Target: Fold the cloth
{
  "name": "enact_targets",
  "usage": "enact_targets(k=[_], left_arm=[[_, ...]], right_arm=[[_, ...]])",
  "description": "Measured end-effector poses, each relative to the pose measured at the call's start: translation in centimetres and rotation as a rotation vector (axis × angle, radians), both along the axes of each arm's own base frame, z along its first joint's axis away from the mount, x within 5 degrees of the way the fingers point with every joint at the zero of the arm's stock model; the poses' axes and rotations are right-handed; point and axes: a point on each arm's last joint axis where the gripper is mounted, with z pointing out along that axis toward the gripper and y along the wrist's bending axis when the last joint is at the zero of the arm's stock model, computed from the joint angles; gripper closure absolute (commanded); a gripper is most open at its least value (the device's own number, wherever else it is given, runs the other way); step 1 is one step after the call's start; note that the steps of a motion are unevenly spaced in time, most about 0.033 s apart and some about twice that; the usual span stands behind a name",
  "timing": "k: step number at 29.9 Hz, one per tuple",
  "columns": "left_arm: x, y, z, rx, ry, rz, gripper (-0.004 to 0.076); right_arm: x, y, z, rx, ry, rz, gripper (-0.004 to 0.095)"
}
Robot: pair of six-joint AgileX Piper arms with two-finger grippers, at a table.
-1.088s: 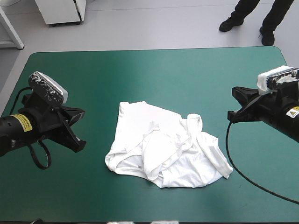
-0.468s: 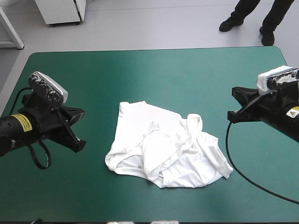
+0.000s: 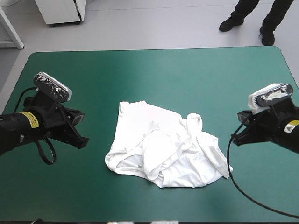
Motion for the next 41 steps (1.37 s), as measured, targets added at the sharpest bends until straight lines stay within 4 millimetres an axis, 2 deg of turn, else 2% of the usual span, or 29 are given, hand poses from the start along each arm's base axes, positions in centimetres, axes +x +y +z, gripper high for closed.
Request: enact_targets(k=[3, 5, 8, 10, 22, 29, 36, 41], left_arm=[[0.0, -0.1, 0.0, -0.013, 0.007, 0.000, 0.0327], [-0.1, -0.1, 0.0, -0.023, 0.012, 0.008, 0.0287], [0.1, -0.2, -0.8, -0.015, 0.039, 0.013, 0.0288], [0.6, -0.4, -2.0, 0.007, 0.081, 0.014, 0.0288], [6.3, -2.6, -12.1, 0.253, 0.425, 0.058, 0.0282], [7.3, -3.6, -17.8, 0.286, 0.589, 0.047, 0.0281], [7.4, -3.9, -20.6, 0.255, 0.568, 0.028, 0.0258], [8.6, -4.7, -23.0, 0.266, 0.603, 0.000, 0.0258]], right_arm=[[-1.5, 0.1, -0.4, -0.029, 0.071, 0.002, 0.0500], [-2.2, 0.1, -0.6, -0.039, 0.112, -0.002, 0.0481], [-2.9, 0.1, -0.7, -0.037, 0.153, -0.007, 0.0482], [-3.1, 0.1, -0.7, -0.026, 0.156, -0.017, 0.0482], [-3.2, 0.1, -0.7, -0.019, 0.159, -0.025, 0.0482], [-3.1, -0.2, -0.7, -0.055, 0.153, -0.048, 0.0482], [-3.1, -0.3, -0.7, -0.060, 0.153, -0.050, 0.0482], [-3.1, -0.3, -0.7, -0.059, 0.153, -0.051, 0.0482]])
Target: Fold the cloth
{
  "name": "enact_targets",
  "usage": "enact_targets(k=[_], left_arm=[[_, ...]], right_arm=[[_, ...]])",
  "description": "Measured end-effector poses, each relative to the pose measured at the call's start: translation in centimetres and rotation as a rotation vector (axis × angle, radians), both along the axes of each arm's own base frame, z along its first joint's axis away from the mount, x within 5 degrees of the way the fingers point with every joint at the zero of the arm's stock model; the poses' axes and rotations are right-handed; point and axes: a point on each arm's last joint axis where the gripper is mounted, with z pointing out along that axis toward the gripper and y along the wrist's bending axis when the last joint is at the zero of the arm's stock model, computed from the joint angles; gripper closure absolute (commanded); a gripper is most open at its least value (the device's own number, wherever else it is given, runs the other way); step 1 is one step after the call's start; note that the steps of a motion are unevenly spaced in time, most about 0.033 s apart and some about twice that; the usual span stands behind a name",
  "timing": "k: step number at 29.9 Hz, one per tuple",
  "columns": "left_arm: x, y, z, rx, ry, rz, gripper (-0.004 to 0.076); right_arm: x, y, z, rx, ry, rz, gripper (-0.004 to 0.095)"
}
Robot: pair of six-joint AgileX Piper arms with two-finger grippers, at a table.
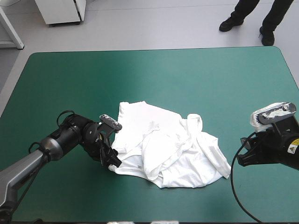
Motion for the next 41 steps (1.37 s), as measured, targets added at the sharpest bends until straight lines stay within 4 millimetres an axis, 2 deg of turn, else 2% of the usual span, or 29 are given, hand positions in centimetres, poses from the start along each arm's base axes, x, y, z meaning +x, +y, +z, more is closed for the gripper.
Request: enact_targets(k=[4, 7, 12, 17, 20, 30, 35, 41], left_arm=[[1.1, -0.8, -2.4, -0.004, 0.051, -0.008, 0.0263], [1.6, -1.1, -3.1, 0.013, 0.082, -0.012, 0.0304], [2.0, -1.2, -3.7, 0.046, 0.122, -0.021, 0.0513], [2.3, -1.4, -4.0, 0.043, 0.135, -0.026, 0.0724], [2.3, -1.5, -4.0, 0.030, 0.149, -0.024, 0.0731], [2.3, -1.6, -4.0, 0.024, 0.153, -0.031, 0.0734], [2.3, -1.6, -4.0, 0.025, 0.153, -0.037, 0.0734], [2.3, -1.6, -4.0, 0.024, 0.152, -0.044, 0.0734]], right_arm=[[0.0, -0.1, 0.0, -0.012, -0.002, -0.006, 0.0482], [0.1, -0.5, -0.1, -0.050, -0.006, -0.024, 0.0482], [0.5, -0.8, -1.9, -0.096, 0.052, -0.039, 0.0481], [1.3, -0.4, -6.3, -0.104, 0.219, -0.018, 0.0438], [2.5, -0.2, -8.6, -0.105, 0.300, -0.014, 0.0429], [8.2, 1.4, -13.6, -0.074, 0.487, 0.042, 0.0429], [9.6, 2.6, -15.5, -0.096, 0.560, 0.102, 0.0429], [10.6, 4.4, -18.2, -0.213, 0.612, 0.151, 0.0429]])
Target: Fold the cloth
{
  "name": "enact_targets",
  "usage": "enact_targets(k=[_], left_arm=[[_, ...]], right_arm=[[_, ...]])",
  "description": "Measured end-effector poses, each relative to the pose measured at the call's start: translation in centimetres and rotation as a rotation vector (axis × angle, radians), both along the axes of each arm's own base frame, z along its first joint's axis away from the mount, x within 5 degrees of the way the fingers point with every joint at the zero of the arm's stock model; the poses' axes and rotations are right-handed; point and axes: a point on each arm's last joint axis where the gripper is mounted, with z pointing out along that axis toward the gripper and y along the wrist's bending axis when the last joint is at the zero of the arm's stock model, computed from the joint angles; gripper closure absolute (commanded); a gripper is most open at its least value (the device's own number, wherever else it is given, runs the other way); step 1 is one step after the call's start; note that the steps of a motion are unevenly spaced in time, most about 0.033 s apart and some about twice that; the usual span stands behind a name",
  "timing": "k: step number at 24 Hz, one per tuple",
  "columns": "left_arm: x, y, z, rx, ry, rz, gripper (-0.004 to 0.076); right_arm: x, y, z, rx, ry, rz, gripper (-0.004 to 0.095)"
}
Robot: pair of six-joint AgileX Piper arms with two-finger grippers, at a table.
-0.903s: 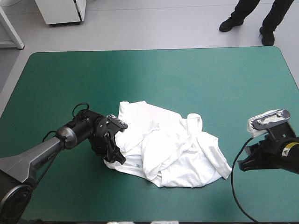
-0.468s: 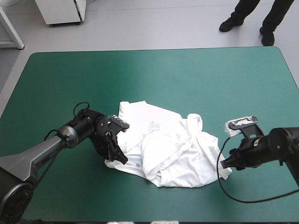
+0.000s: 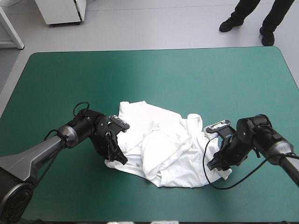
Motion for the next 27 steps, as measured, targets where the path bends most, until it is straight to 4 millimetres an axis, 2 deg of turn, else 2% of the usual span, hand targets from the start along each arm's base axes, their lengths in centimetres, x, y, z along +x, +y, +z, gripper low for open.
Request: enact_targets(k=[6, 8, 10, 13, 15, 21, 23, 24, 26, 27], left_arm=[[0.0, 0.0, 0.0, 0.000, 0.001, 0.000, 0.0734], [0.0, 0.0, 0.0, 0.000, 0.000, -0.001, 0.0734], [0.0, 0.0, 0.0, 0.000, 0.000, -0.004, 0.0734], [0.0, 0.0, 0.0, 0.000, -0.001, -0.008, 0.0734], [0.0, 0.0, 0.0, -0.001, -0.002, -0.010, 0.0734], [0.0, 0.0, 0.4, -0.006, -0.016, -0.013, 0.0734], [-0.1, 0.2, 1.6, -0.014, -0.050, -0.019, 0.0734], [-0.2, 0.2, 2.9, -0.021, -0.081, -0.025, 0.0734], [-0.9, 0.7, 7.4, -0.052, -0.176, -0.025, 0.0734], [-1.7, 1.1, 10.3, -0.085, -0.245, -0.018, 0.0734]], right_arm=[[1.2, 0.3, -2.5, -0.069, 0.051, -0.004, 0.0433], [1.4, 0.3, -2.8, -0.078, 0.071, -0.005, 0.0464], [1.4, 0.4, -3.1, -0.084, 0.091, -0.005, 0.0552], [1.4, 0.3, -3.4, -0.088, 0.103, -0.003, 0.0791], [1.1, 0.4, -3.7, -0.070, 0.113, -0.007, 0.0917], [0.4, 0.6, -3.5, -0.008, 0.110, -0.010, 0.0919], [0.0, 1.0, -2.5, 0.049, 0.129, -0.037, 0.0920], [-0.5, 1.6, -1.2, 0.098, 0.148, -0.053, 0.0920], [-0.8, 1.8, 3.5, 0.166, 0.038, -0.062, 0.0920], [-1.1, 1.7, 6.5, 0.207, -0.042, -0.070, 0.0919]])
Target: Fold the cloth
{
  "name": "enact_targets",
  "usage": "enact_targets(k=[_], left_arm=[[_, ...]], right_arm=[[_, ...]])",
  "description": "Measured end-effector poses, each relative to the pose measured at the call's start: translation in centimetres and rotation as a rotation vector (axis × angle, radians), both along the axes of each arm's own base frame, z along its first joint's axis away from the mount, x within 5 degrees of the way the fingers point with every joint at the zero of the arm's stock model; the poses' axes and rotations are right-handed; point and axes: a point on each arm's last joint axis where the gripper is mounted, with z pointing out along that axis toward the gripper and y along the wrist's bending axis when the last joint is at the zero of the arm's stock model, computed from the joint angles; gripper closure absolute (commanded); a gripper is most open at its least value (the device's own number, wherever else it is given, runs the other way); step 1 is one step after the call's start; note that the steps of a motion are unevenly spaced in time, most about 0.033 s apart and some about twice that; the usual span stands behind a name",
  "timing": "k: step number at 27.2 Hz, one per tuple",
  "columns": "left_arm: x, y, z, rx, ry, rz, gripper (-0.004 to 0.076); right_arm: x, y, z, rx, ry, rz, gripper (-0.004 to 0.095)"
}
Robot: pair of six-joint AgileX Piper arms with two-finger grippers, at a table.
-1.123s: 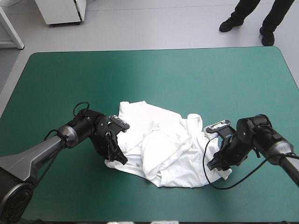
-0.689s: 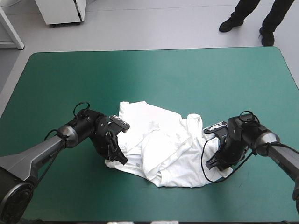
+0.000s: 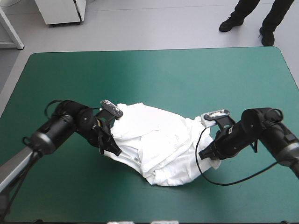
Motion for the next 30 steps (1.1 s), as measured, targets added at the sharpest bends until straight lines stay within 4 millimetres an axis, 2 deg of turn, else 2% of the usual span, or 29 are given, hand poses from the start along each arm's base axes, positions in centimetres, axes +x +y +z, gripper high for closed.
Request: enact_targets(k=[4, 6, 10, 14, 20, 23, 26, 30], left_arm=[[-3.1, 1.7, 9.4, -0.103, -0.219, 0.006, 0.0734], [-4.4, 2.3, 14.0, -0.173, -0.358, 0.008, 0.0734], [-6.0, 3.1, 20.2, -0.277, -0.558, 0.009, 0.0734], [-8.3, 4.3, 25.4, -0.371, -0.738, 0.009, 0.0734], [-12.7, 6.0, 31.9, -0.561, -1.014, -0.023, 0.0734], [-14.6, 6.7, 34.5, -0.656, -1.156, -0.042, 0.0734], [-16.1, 7.4, 36.3, -0.726, -1.263, -0.051, 0.0734], [-17.6, 7.8, 37.2, -0.770, -1.313, -0.081, 0.0734]], right_arm=[[-2.0, -0.6, 9.9, 0.125, -0.283, -0.054, 0.0920], [-3.1, -1.0, 14.2, 0.188, -0.412, -0.076, 0.0920], [-4.8, -1.4, 19.9, 0.283, -0.591, -0.085, 0.0920], [-7.5, -2.2, 25.2, 0.374, -0.785, -0.085, 0.0920], [-11.4, -3.7, 31.1, 0.512, -1.079, -0.116, 0.0920], [-13.1, -4.4, 33.2, 0.572, -1.222, -0.133, 0.0920], [-14.5, -5.0, 34.7, 0.623, -1.328, -0.144, 0.0920], [-15.4, -5.3, 35.5, 0.656, -1.382, -0.141, 0.0920]])
